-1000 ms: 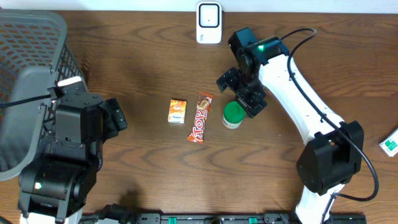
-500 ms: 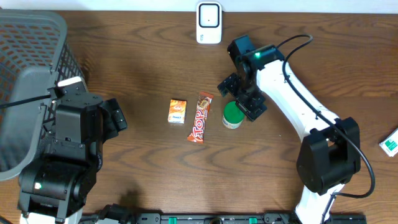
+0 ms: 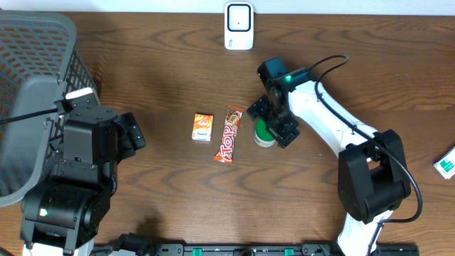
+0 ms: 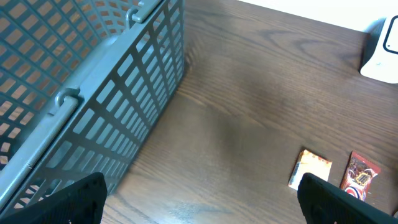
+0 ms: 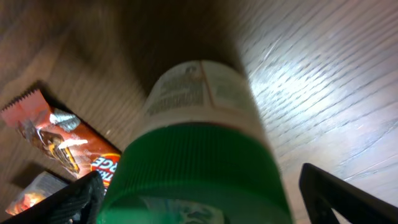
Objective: Scan the item barcode
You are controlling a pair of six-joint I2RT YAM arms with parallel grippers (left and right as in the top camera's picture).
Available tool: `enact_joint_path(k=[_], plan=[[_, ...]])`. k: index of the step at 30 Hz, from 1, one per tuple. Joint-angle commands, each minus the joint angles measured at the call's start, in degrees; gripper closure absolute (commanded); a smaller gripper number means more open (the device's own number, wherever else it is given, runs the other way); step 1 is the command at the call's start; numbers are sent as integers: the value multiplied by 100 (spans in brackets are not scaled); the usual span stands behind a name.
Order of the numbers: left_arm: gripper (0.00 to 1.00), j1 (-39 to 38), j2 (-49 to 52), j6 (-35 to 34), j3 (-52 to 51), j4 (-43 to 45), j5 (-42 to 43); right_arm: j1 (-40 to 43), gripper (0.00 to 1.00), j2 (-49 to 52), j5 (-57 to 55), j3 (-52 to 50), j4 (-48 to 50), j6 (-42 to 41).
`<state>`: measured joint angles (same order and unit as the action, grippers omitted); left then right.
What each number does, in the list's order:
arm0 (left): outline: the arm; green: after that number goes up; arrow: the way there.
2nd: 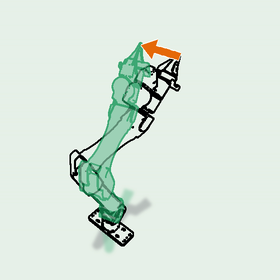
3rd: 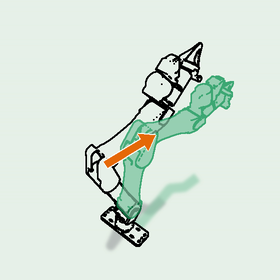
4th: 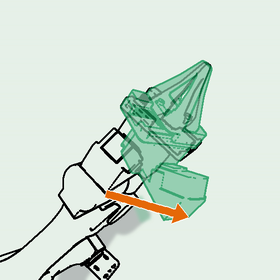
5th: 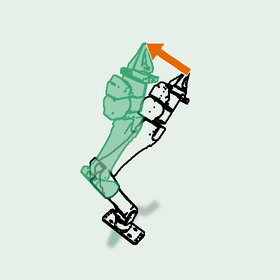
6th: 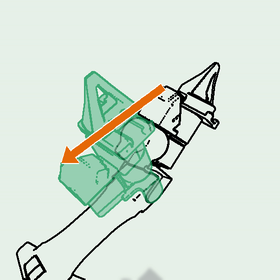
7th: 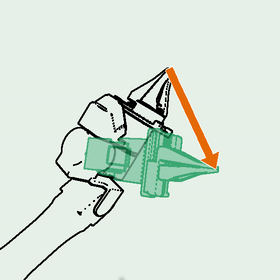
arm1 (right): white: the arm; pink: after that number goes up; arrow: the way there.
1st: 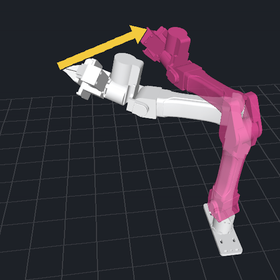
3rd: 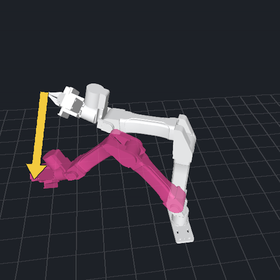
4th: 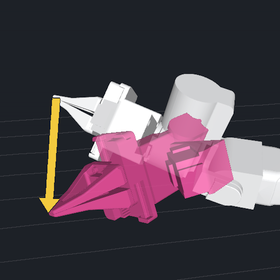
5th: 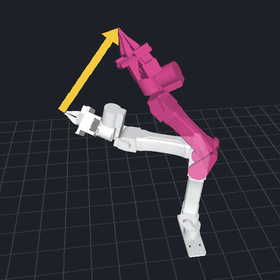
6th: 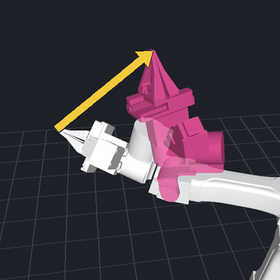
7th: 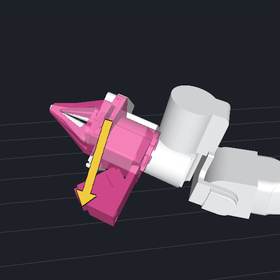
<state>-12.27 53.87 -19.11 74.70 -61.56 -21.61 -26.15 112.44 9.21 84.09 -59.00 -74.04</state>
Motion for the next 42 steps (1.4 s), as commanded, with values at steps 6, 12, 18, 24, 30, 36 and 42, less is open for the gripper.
enact_joint_path(k=[6,12,18,24,30,36,42], plan=[[2,-2,0,-31,52,-37,-94,-96,24,17,11,-55,107,-31],[2,-2,0,-31,52,-42,-94,-94,42,17,7,-55,81,466],[2,-4,0,-28,52,-50,-96,-44,42,17,7,-26,87,2070],[2,-4,0,-31,52,-55,-96,155,41,17,-243,387,-424,4330],[2,-2,0,-31,52,-55,-96,199,37,17,-1097,1119,-1438,6157],[2,-4,61,-31,52,-59,-94,48,30,17,-1272,1333,-1738,6920],[2,-4,170,-33,52,-92,-94,-107,30,17,-1222,1316,-1596,7178]])
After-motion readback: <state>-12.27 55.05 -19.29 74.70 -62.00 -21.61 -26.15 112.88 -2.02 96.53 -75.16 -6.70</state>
